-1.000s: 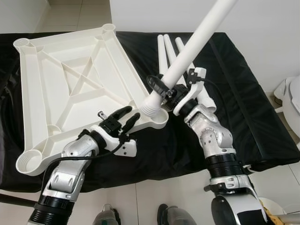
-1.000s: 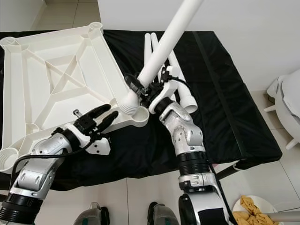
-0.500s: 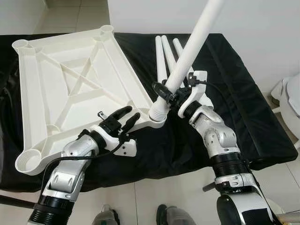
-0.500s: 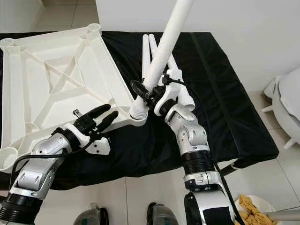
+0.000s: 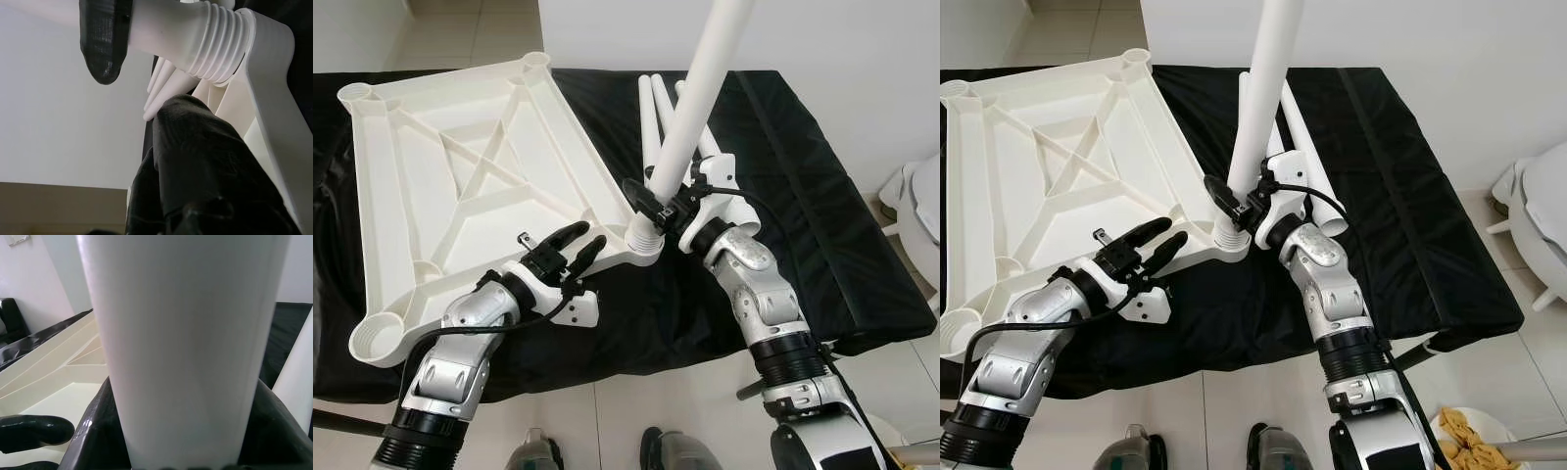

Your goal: Building children table

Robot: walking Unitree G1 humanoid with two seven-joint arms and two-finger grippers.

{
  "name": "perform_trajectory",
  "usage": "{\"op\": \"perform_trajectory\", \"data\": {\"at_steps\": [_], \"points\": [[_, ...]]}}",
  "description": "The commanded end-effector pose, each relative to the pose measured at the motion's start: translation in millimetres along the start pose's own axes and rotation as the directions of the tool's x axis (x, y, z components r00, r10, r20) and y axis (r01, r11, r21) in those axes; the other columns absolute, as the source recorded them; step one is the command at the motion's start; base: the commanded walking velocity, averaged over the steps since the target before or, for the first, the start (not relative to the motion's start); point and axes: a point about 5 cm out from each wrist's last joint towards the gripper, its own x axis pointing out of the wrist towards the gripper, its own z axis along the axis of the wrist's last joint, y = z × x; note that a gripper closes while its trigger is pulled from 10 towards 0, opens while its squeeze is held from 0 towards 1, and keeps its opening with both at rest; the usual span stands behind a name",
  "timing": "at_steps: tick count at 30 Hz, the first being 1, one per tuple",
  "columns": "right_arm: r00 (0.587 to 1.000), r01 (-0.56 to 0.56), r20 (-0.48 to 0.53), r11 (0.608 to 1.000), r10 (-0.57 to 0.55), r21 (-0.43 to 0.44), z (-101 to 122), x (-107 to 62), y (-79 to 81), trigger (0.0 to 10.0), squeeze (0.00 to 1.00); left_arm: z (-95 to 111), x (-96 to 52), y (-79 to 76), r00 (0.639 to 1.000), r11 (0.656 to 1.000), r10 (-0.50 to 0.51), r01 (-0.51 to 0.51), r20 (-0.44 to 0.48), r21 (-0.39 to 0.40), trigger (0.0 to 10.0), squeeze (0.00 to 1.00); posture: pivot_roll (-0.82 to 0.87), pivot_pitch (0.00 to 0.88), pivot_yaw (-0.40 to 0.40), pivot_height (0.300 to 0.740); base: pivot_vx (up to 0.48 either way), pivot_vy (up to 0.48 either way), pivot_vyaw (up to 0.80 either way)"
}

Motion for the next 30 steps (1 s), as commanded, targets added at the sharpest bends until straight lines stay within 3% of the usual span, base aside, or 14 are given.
{"op": "perform_trajectory", "data": {"at_steps": [1, 16, 30], "points": [[0.992, 0.007, -0.127, 1.0, -0.006, 0.011, -28, -10.6, 2.8, 10.0, 0.0, 0, -2.7, -1.3, 1.0, 1.0, -0.024, 0.024, -0.009, 0.0, 10.0, 0.0, 0.02, 0.142, -0.026, 0.74, 0.0, 0.0, 0.0], [0.991, -0.064, -0.123, 0.996, 0.056, -0.062, -33, -8.8, 19.1, 10.0, 0.0, 0, -4.4, 0.8, 1.0, 1.0, -0.026, 0.027, -0.014, 0.003, 10.0, 0.0, 0.02, 0.137, -0.023, 0.74, 0.0, 0.0, 0.0], [0.991, -0.071, -0.119, 0.996, 0.064, -0.055, -37, -11.6, 25.4, 10.0, 0.0, 0, -6.9, 0.8, 0.999, 0.999, -0.035, 0.035, -0.021, 0.006, 10.0, 0.0, 0.03, 0.137, -0.015, 0.74, 0.0, 0.0, 0.0]]}}
